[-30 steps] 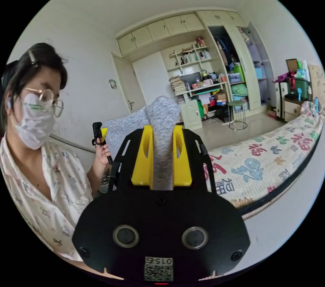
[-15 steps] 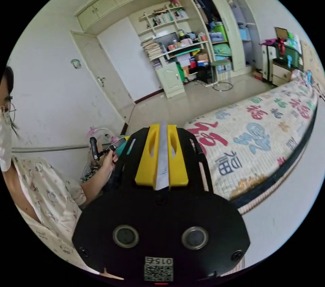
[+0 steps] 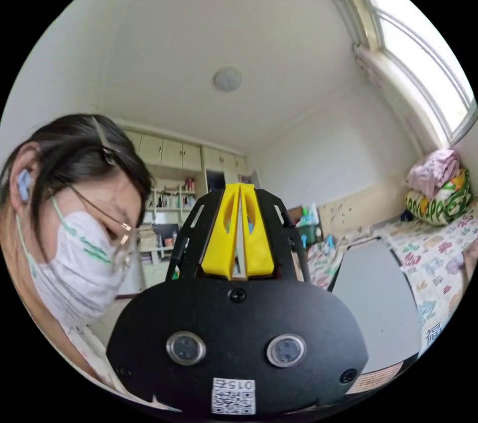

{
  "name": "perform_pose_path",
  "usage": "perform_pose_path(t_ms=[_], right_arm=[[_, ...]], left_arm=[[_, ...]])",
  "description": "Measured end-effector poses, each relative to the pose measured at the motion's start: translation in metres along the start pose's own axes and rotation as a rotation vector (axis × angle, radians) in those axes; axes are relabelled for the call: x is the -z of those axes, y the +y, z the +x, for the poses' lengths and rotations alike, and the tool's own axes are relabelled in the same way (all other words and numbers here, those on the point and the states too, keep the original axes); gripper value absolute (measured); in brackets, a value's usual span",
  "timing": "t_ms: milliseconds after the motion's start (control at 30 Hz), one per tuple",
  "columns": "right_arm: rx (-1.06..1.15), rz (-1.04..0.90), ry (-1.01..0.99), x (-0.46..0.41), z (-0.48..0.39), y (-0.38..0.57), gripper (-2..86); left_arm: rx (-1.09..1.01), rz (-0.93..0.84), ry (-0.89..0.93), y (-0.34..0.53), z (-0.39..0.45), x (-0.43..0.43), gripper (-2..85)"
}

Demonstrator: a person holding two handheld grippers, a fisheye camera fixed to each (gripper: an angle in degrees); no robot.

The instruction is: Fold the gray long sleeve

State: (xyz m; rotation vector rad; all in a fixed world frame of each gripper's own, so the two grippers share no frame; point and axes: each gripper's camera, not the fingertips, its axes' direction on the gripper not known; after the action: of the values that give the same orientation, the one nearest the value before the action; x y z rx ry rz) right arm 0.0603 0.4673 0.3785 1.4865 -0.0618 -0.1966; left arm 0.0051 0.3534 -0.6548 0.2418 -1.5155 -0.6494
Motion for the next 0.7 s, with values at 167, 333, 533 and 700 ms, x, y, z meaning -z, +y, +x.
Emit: perform_pose_path(t_ms=[167,333,533,700], right_arm=[[0.075,0.219,0.048,0.076,-0.055,-0.029,-0.6],[0.096,0.339,0.105,0.122,-0.088,-0.051,-0.6],[0.099,0.413,0.184,0.15,-0.119,-0.077,-0.7],[0.115,0.468,0.194,0.163,-0.143,-0.097,-0.7]], left_arm=[[-0.009,0.002,-0.034,-0.015,0.007,-0.02,5.6],[0.032,-0.015,-0.047,-0.031,0.001,-0.033,5.7],[0.24,-0.075,0.012,-0.051,-0.025,-0.028,3.5],[0.204,0.096,0.163,-0.058,-0.012,0.023,-0.1]])
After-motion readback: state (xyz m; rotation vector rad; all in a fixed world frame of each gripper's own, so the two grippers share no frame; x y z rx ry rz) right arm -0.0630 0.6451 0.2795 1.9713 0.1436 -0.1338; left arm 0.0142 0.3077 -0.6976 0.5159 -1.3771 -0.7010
